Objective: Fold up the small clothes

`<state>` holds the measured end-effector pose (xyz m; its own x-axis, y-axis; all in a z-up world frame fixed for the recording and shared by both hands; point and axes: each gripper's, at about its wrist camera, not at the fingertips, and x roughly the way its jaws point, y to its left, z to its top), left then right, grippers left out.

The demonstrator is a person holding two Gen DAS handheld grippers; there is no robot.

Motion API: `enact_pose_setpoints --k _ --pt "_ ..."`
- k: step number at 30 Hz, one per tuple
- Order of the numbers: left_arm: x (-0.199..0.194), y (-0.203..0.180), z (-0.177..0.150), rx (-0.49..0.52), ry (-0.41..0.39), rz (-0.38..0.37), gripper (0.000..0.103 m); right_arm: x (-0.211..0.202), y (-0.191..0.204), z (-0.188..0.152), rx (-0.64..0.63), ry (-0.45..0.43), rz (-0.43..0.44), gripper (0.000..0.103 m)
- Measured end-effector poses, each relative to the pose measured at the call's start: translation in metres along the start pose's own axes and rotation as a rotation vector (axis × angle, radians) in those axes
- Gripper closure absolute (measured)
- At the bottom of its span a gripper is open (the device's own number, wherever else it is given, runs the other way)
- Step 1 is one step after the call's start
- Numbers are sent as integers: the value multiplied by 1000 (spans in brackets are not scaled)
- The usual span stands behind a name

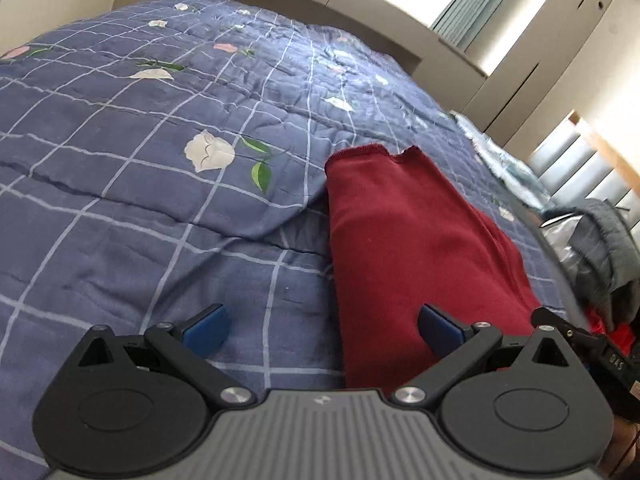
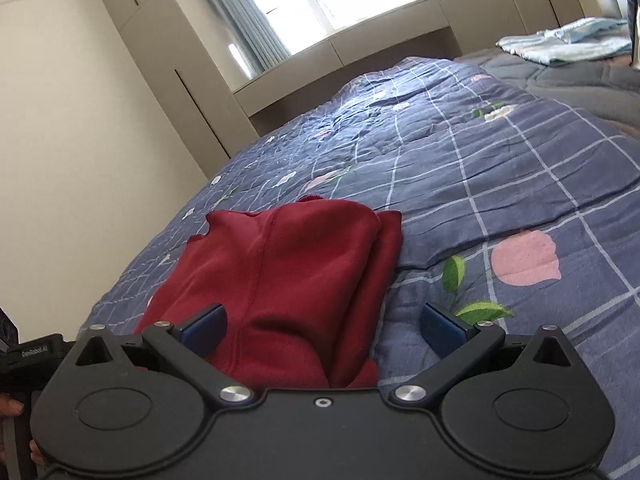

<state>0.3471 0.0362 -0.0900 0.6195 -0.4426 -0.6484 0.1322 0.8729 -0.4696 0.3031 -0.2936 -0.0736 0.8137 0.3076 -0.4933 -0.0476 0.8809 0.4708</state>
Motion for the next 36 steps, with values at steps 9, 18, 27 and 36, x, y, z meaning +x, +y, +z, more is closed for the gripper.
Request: enact_pose_setpoints --k 9,18,27,36 --pt "0 -11 -3 29 -26 62 0 -9 -16 -2 80 -55 94 0" --pt "12 -29 16 96 15 70 0 -7 -14 -4 76 -51 88 0" --pt "20 -32 20 105 48 42 1 -1 -7 4 59 -6 63 0" --pt "30 -26 29 83 135 30 0 17 3 5 79 19 76 0"
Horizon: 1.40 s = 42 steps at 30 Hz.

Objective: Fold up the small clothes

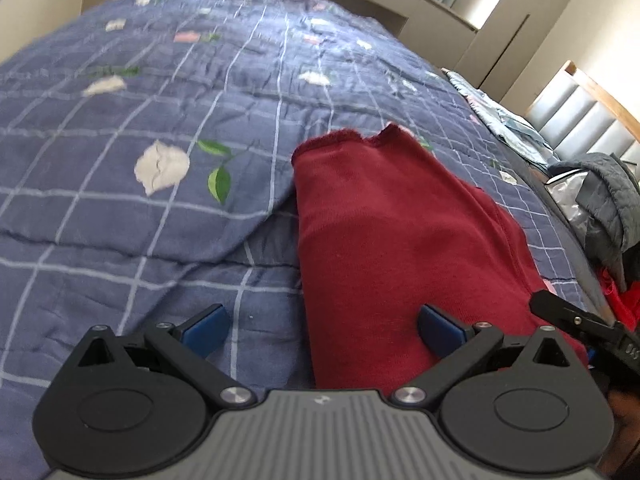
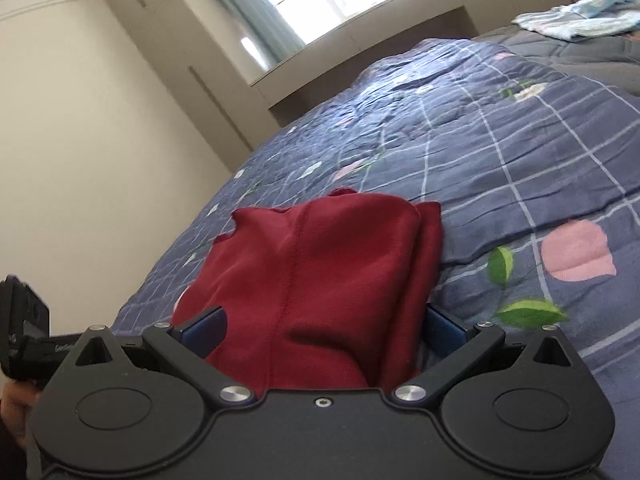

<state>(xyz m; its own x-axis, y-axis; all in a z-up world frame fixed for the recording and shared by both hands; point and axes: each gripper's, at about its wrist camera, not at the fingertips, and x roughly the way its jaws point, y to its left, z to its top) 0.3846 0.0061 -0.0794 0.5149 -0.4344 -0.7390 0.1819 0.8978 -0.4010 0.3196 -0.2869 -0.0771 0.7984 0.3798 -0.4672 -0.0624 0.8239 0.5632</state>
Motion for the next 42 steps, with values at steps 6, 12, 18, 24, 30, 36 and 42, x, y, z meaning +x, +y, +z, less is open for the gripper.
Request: enact_pose_setpoints --k 6,12,18,24,30,36,42 --pt "0 2 -2 -2 -2 -9 0 -6 1 -4 8 -34 4 3" --pt "-7 -13 -2 2 -15 39 9 -9 0 -8 6 -67 -36 12" --pt "-9 -23 0 9 -18 37 21 -14 -7 -11 48 -104 -60 28" --pt "-10 -31 -4 -4 -38 29 40 -16 -5 -13 40 -117 -89 50" --pt "-15 -50 -5 58 -68 79 65 -17 7 -12 -10 -102 -96 73" --pt "-31 -60 2 125 -98 79 77 -30 37 -2 -64 -136 -98 84" --pt "-70 -53 14 150 -169 82 77 -30 89 11 -182 -150 -6 85"
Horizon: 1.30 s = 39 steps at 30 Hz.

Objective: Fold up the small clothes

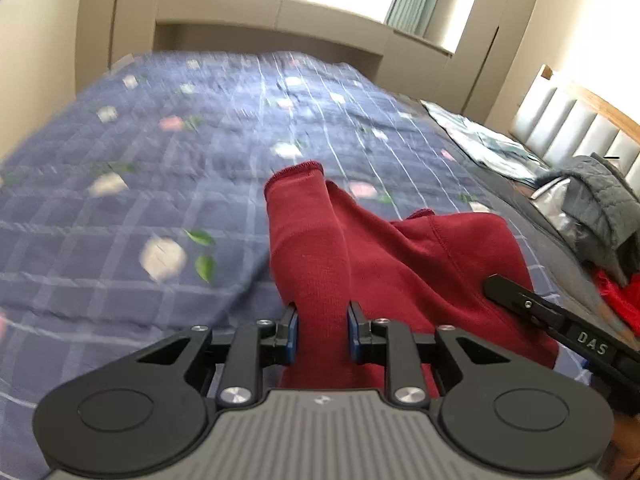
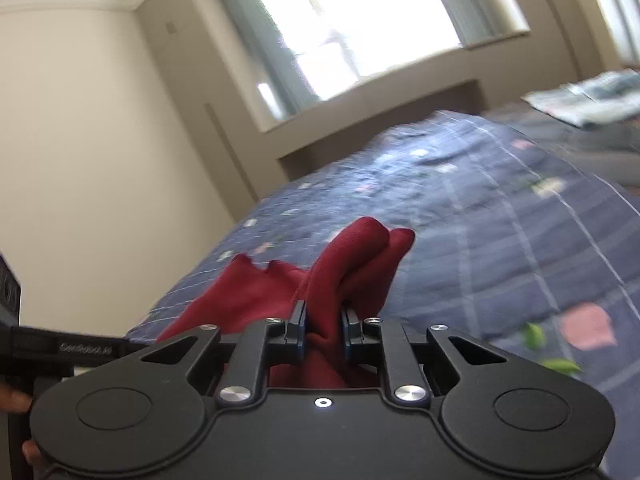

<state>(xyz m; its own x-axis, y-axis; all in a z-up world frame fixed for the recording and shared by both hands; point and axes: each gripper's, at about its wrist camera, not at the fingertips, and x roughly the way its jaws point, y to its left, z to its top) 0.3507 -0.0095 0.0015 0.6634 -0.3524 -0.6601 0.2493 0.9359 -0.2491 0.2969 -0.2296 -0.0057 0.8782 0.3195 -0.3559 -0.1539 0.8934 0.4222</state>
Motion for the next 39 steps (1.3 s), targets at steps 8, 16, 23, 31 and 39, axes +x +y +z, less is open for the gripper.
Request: enact_pose_setpoints --k 8,16,23,31,39 --pt "-51 52 19 -18 -77 117 77 46 62 -1 -24 39 117 86" --pt "-58 115 2 -114 -50 202 77 93 109 -29 -77 174 152 86" --pt "-37 143 -31 -148 -13 207 75 102 100 -52 -55 223 90 85" --pt "-39 147 -33 -181 -10 207 58 104 97 -50 -57 228 73 69" --pt "-67 137 -35 -194 -75 199 21 69 109 -40 -78 158 56 17"
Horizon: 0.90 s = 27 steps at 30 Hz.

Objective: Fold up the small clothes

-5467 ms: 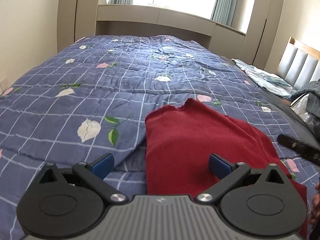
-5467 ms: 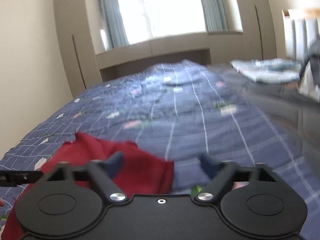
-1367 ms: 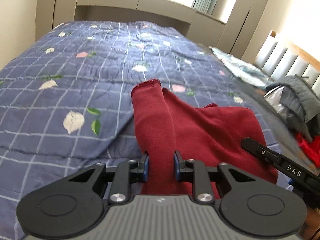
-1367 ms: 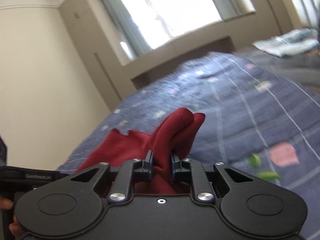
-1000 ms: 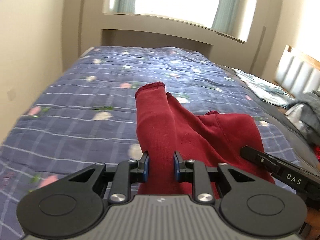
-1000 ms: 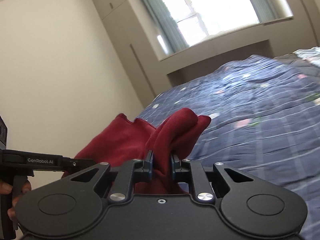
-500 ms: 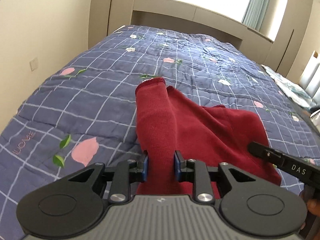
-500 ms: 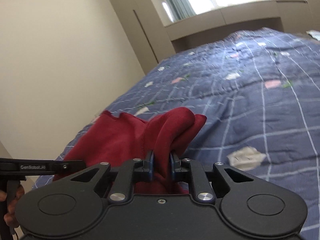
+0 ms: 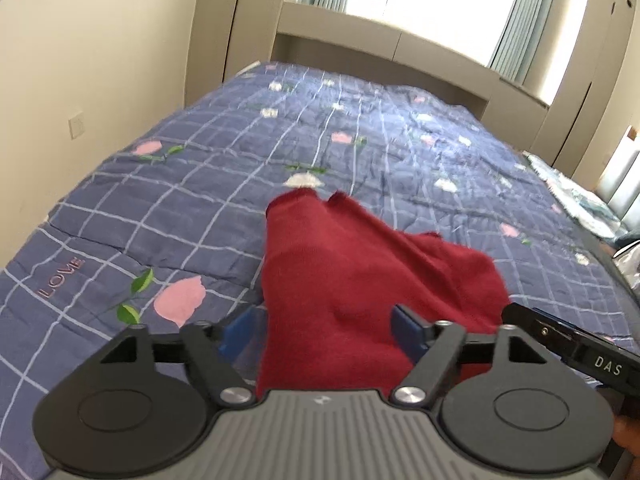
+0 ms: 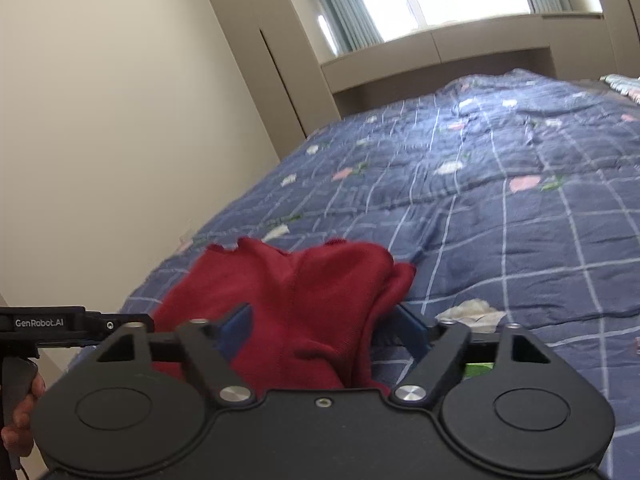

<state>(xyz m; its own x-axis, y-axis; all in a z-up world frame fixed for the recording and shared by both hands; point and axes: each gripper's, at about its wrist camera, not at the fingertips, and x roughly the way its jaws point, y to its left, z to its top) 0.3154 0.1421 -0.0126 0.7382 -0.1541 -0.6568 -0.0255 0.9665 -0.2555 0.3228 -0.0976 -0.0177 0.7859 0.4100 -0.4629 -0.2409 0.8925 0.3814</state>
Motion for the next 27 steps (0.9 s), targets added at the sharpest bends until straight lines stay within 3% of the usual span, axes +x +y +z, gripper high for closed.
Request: enact_pose_setpoints --k 3,8,16,27 --pt "-19 -4 -2 4 -31 -4 13 -22 7 1 -9 -42 -4 4" --pt "-59 -11 -11 18 -111 9 1 -63 20 0 -14 -113 -1 1" --pt "-113 -21 -44 61 -185 29 0 -127 39 -17 -60 -200 -11 1" --pt "-155 -29 -104 106 -211 62 0 -189 60 -59 -141 -248 -44 1"
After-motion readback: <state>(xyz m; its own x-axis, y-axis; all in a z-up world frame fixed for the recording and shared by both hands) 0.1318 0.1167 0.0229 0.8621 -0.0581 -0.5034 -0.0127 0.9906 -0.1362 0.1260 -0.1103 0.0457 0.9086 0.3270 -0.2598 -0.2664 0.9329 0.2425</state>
